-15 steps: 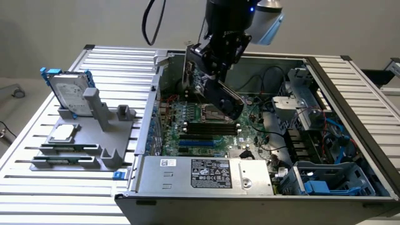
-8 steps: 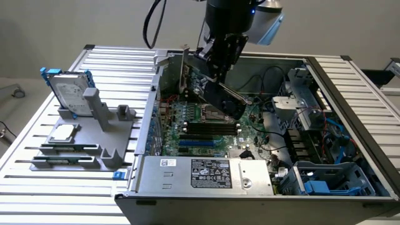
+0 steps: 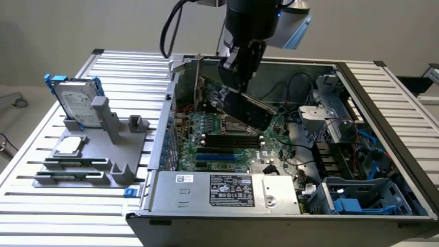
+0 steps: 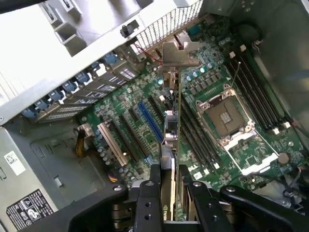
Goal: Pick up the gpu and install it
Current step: 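Insert the gpu into the slot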
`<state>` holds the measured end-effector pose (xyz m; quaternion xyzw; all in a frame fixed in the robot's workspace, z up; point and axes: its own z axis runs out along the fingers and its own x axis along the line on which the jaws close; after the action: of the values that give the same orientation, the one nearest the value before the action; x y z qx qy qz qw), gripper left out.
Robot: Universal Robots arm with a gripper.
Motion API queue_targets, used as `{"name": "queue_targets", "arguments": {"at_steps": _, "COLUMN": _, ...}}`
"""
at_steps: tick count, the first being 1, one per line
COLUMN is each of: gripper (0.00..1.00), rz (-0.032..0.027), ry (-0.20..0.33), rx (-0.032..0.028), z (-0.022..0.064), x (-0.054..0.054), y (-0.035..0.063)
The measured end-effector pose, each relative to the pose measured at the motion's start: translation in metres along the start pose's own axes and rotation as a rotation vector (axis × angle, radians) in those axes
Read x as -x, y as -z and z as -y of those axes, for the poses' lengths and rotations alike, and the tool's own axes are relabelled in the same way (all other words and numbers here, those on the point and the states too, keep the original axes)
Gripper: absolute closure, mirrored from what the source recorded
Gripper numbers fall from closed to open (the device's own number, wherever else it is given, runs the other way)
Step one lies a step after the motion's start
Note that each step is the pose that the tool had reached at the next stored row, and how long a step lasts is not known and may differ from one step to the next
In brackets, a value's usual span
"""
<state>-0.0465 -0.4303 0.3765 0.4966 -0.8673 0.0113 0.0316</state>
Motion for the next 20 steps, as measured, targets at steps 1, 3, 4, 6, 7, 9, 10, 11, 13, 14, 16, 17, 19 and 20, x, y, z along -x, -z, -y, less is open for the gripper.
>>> {"name": "queue_targets", "arguments": {"at_steps": 1, "gripper": 0.74, "rz": -0.0002, "ry": 0.018, "rx": -0.0012, "z": 0.0, "x": 0.0, "y": -0.0005}}
{"name": "queue_targets", "arguments": {"at_steps": 3, "gripper": 0.74, "rz": -0.0006, "ry": 0.054, "rx": -0.0036, "z": 0.0, "x": 0.0, "y": -0.0017}}
{"name": "queue_targets", "arguments": {"at_steps": 4, "gripper": 0.74, "rz": -0.0008, "ry": 0.072, "rx": -0.0047, "z": 0.0, "x": 0.0, "y": -0.0023}}
{"name": "queue_targets", "arguments": {"at_steps": 6, "gripper": 0.74, "rz": -0.0011, "ry": 0.108, "rx": -0.007, "z": 0.0, "x": 0.0, "y": -0.0034}}
{"name": "queue_targets", "arguments": {"at_steps": 7, "gripper": 0.74, "rz": -0.0009, "ry": 0.126, "rx": -0.0081, "z": 0.0001, "x": 0.0, "y": -0.004}}
{"name": "queue_targets", "arguments": {"at_steps": 9, "gripper": 0.74, "rz": 0.0001, "ry": 0.164, "rx": -0.0098, "z": 0.0001, "x": 0.0, "y": -0.0052}}
{"name": "queue_targets", "arguments": {"at_steps": 10, "gripper": 0.74, "rz": 0.0012, "ry": 0.182, "rx": -0.0104, "z": 0.0001, "x": 0.0, "y": -0.0059}}
{"name": "queue_targets", "arguments": {"at_steps": 11, "gripper": 0.74, "rz": 0.0024, "ry": 0.2, "rx": -0.0109, "z": 0.0001, "x": 0.0, "y": -0.0065}}
{"name": "queue_targets", "arguments": {"at_steps": 13, "gripper": 0.74, "rz": 0.0055, "ry": 0.236, "rx": -0.0116, "z": 0.0001, "x": 0.001, "y": -0.0078}}
{"name": "queue_targets", "arguments": {"at_steps": 14, "gripper": 0.74, "rz": 0.0077, "ry": 0.254, "rx": -0.0117, "z": 0.0001, "x": 0.001, "y": -0.0085}}
{"name": "queue_targets", "arguments": {"at_steps": 16, "gripper": 0.74, "rz": 0.0139, "ry": 0.291, "rx": -0.0113, "z": 0.0001, "x": 0.001, "y": -0.0098}}
{"name": "queue_targets", "arguments": {"at_steps": 17, "gripper": 0.74, "rz": 0.0176, "ry": 0.308, "rx": -0.0109, "z": 0.0, "x": 0.001, "y": -0.0106}}
{"name": "queue_targets", "arguments": {"at_steps": 19, "gripper": 0.74, "rz": 0.0255, "ry": 0.344, "rx": -0.0099, "z": 0.0, "x": 0.001, "y": -0.012}}
{"name": "queue_targets", "arguments": {"at_steps": 20, "gripper": 0.74, "rz": 0.0296, "ry": 0.363, "rx": -0.0094, "z": 0.0001, "x": 0.001, "y": -0.0127}}
